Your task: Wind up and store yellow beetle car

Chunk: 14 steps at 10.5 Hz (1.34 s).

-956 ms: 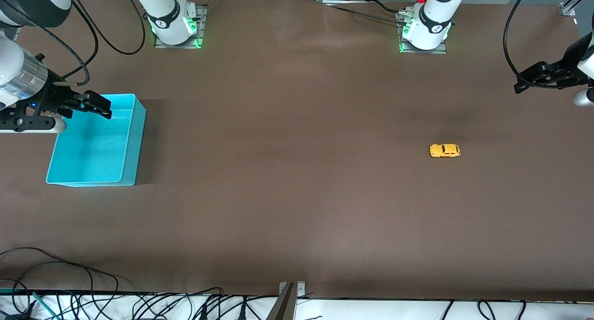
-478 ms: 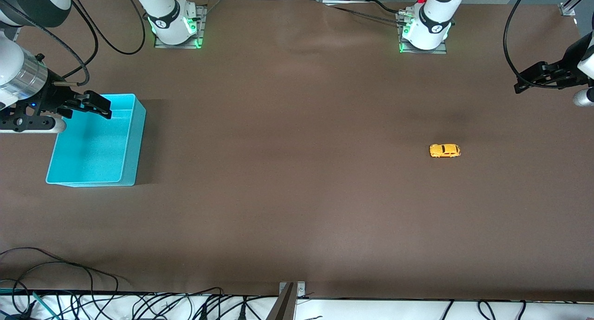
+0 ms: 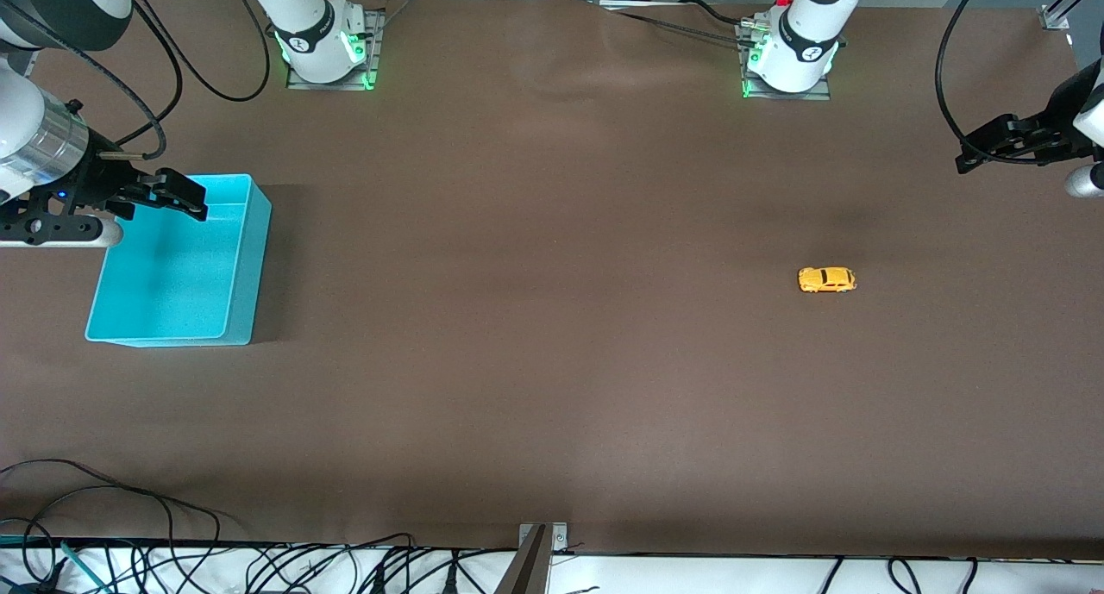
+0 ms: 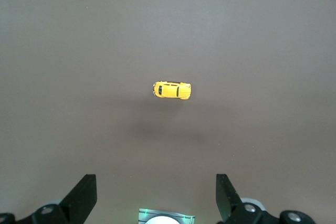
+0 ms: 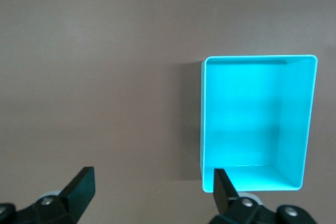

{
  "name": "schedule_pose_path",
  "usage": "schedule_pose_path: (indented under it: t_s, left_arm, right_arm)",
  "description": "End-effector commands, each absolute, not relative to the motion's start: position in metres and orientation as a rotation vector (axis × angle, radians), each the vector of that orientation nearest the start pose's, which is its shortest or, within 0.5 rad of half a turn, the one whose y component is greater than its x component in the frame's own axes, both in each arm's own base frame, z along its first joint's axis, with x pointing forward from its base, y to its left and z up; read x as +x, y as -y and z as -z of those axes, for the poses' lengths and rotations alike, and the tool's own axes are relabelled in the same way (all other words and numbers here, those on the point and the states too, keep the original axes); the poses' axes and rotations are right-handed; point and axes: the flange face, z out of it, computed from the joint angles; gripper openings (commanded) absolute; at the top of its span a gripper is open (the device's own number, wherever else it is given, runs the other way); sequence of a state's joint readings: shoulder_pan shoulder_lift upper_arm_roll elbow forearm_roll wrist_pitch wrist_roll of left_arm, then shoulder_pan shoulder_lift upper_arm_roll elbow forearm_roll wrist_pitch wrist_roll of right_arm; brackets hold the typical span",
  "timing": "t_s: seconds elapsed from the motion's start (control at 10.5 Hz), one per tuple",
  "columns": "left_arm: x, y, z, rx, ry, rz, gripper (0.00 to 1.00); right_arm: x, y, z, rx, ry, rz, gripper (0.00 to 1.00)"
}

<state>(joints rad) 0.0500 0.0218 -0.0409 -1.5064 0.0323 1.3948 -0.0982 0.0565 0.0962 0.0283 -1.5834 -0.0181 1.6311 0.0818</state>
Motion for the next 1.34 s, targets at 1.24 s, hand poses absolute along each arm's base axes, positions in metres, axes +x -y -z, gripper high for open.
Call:
schedule_pose_path:
  t_s: [1.24]
  left_arm:
    - [0.551,-0.008,-0.620,-3.086,0.186,-0.220,1.00]
  right_arm:
    - [0.584,-0.047,-0.573,-3.172,0.028,-0.074,1.00]
